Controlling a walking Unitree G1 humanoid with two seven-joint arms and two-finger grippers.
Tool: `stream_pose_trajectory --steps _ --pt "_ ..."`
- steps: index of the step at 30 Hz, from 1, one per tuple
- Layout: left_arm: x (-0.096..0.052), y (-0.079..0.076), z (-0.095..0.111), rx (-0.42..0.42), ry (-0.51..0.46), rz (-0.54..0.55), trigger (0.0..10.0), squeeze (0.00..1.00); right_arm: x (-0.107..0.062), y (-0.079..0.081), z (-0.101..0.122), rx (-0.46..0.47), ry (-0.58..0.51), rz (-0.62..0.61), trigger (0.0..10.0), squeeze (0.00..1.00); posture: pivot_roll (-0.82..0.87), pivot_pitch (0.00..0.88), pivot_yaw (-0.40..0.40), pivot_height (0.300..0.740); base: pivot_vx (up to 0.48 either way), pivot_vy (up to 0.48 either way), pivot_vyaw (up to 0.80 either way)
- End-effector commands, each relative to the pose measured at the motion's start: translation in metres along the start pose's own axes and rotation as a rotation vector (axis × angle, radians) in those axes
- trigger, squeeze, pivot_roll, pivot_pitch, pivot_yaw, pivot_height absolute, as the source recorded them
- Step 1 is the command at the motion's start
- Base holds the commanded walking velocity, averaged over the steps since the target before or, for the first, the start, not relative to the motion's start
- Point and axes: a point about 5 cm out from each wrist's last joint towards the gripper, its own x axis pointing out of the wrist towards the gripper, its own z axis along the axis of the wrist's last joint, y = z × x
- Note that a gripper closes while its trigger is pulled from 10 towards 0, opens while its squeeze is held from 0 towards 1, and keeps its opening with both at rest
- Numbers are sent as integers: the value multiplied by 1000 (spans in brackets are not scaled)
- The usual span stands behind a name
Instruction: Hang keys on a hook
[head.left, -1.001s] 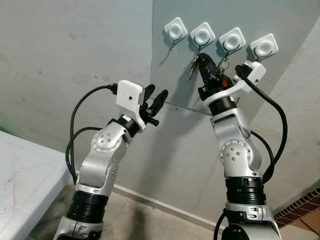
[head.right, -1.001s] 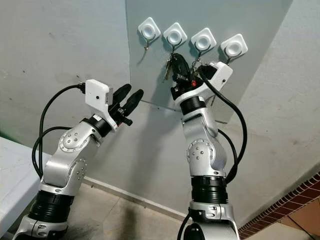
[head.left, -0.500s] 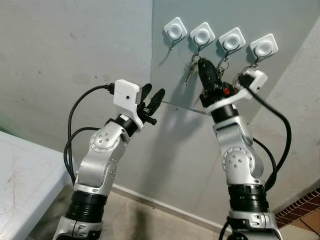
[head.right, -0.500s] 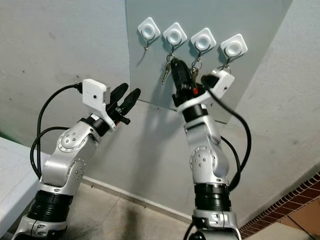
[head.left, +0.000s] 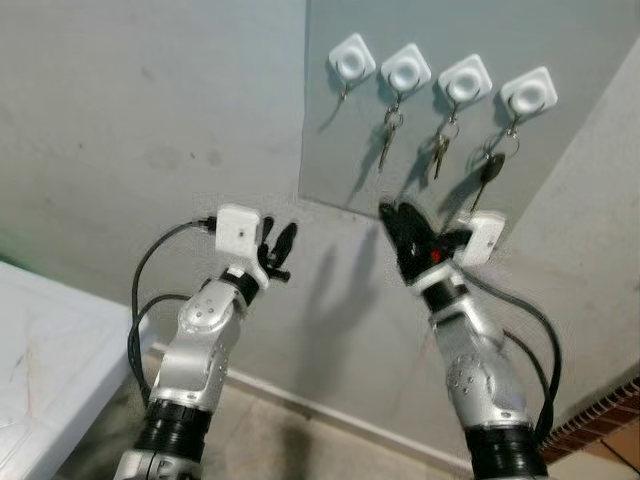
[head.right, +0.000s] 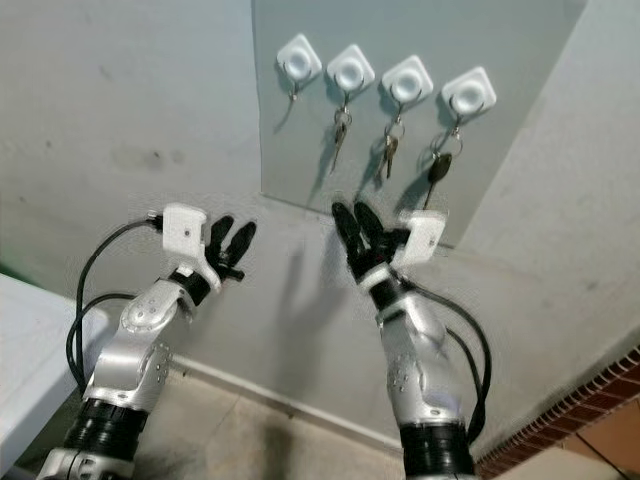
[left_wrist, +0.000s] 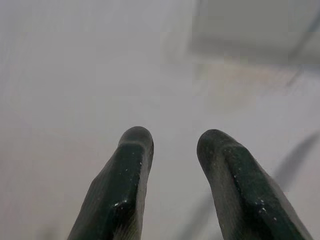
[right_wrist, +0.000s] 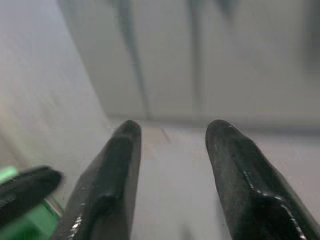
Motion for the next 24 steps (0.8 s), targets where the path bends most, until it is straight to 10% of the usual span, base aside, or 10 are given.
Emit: stream_pose_trajectory --steps 1,10,24 --pt "-4 3 -17 38 46 24 10000 0 -7 -8 -9 -36 29 -32 10000 1000 83 0 -19 740 0 0 0" --pt "-25 11 -86 10 269 55 10000 0 -52 -37 -69 -96 264 -201 10000 1000 77 0 -8 740 0 0 0" --pt "-100 5 -176 -7 707 96 10000 0 -155 -61 -140 -215 745 -449 10000 1000 51 0 21 740 0 0 0"
